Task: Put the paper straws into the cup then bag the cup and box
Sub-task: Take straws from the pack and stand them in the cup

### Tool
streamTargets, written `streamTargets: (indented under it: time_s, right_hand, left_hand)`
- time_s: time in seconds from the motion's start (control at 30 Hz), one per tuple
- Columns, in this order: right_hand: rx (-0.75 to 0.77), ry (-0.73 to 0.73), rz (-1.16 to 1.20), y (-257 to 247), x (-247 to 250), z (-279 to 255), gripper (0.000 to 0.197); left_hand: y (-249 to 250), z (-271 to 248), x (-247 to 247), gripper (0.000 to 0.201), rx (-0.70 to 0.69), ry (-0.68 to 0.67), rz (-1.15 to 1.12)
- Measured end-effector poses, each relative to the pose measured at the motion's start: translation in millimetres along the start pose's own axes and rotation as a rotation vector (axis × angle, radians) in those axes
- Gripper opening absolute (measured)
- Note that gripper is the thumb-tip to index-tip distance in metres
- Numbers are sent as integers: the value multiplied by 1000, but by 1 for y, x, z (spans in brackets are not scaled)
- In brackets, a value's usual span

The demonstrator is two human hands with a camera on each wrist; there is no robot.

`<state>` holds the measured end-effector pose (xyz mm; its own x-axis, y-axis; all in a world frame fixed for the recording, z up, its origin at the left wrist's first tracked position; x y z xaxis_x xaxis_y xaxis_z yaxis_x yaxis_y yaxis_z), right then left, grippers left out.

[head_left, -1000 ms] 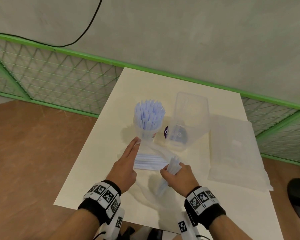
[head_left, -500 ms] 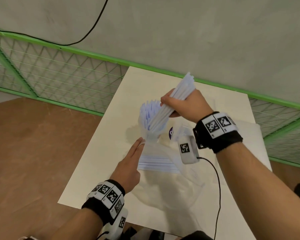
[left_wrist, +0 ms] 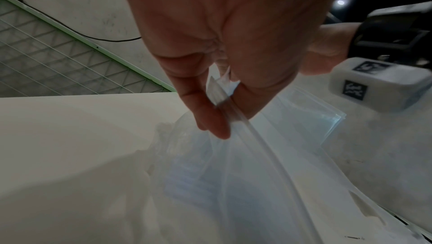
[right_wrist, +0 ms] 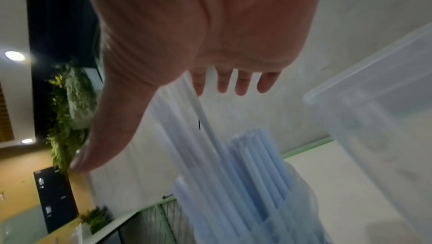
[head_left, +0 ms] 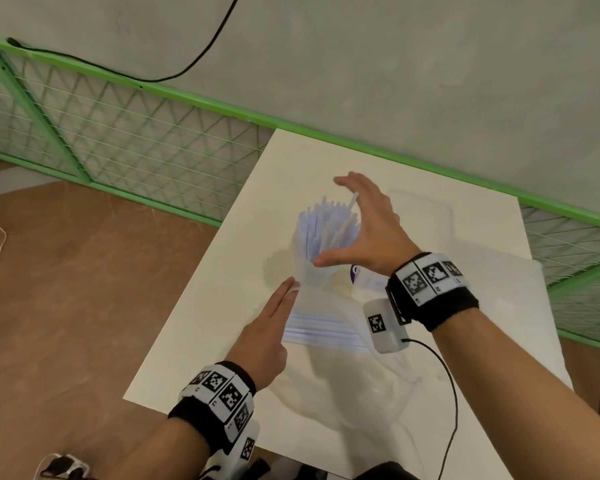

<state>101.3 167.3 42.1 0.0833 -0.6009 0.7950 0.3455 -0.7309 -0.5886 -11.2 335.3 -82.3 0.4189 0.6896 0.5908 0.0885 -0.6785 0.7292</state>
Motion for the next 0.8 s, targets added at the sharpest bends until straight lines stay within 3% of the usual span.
streamTargets:
  time_s: [0.07,0.13,0.2,0.3,0.47,0.63,0.8]
  right_hand:
    - [63,151,73,-8,12,-12,113]
    - [127,241,34,-16,10,-19,91]
    - [190,213,-83,-17,-7,-20,65]
    - [186,39,-263,-4,-42,-21,49]
    - [213,123,-305,-1,-39,-27,55]
    - [202,-52,-505,2,-71,-36,59]
    - [210,153,-302,-10,-43,-27,63]
  left_hand:
    - [-1,0,2,104,-1,2,-7]
    - [-1,1,2,104,-2,-4,-12]
    - [0,1,1,104,1,-11,-9]
    - [2,1,1,104,15,-22,-2]
    - [-1,2,3,105,31,-23,4]
    - [0,1,3,105,32,-24,9]
    - [-1,3,4,104,38,-18,20]
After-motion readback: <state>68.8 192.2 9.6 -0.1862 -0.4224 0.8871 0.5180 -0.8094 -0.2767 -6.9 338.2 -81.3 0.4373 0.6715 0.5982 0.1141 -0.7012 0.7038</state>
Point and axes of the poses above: each hand's wrist, its own z-axis towards the middle knuckle, its own x-axis out of the back of the hand, y = z × x, the point moved 7 cm from there along z, towards the middle knuckle, and after that the axes turned 10 degrees about x, right-handed, at the moved point
